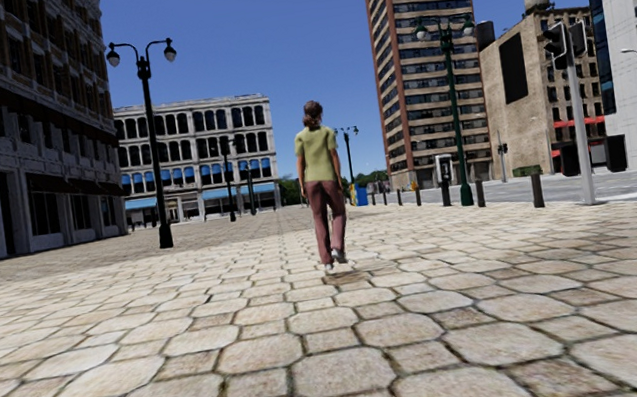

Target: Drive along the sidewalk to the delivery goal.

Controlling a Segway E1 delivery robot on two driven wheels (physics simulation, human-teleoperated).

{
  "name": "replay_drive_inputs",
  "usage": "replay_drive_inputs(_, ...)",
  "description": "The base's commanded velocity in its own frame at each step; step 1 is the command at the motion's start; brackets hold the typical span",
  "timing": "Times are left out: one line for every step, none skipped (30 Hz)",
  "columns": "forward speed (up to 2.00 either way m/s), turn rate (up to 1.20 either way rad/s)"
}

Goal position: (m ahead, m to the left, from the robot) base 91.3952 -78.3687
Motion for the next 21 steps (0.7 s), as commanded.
replay_drive_inputs(1.81, -0.58)
replay_drive_inputs(1.81, -0.60)
replay_drive_inputs(1.81, -0.60)
replay_drive_inputs(1.81, -0.62)
replay_drive_inputs(1.80, -0.62)
replay_drive_inputs(1.79, -0.62)
replay_drive_inputs(1.79, -0.62)
replay_drive_inputs(1.78, -0.62)
replay_drive_inputs(1.77, -0.63)
replay_drive_inputs(1.77, -0.63)
replay_drive_inputs(1.75, -0.63)
replay_drive_inputs(1.75, -0.68)
replay_drive_inputs(1.75, -0.70)
replay_drive_inputs(1.75, -0.70)
replay_drive_inputs(1.75, -0.71)
replay_drive_inputs(1.75, -0.71)
replay_drive_inputs(1.75, -0.71)
replay_drive_inputs(1.75, -0.71)
replay_drive_inputs(1.75, -0.71)
replay_drive_inputs(1.75, -0.57)
replay_drive_inputs(1.75, -0.57)
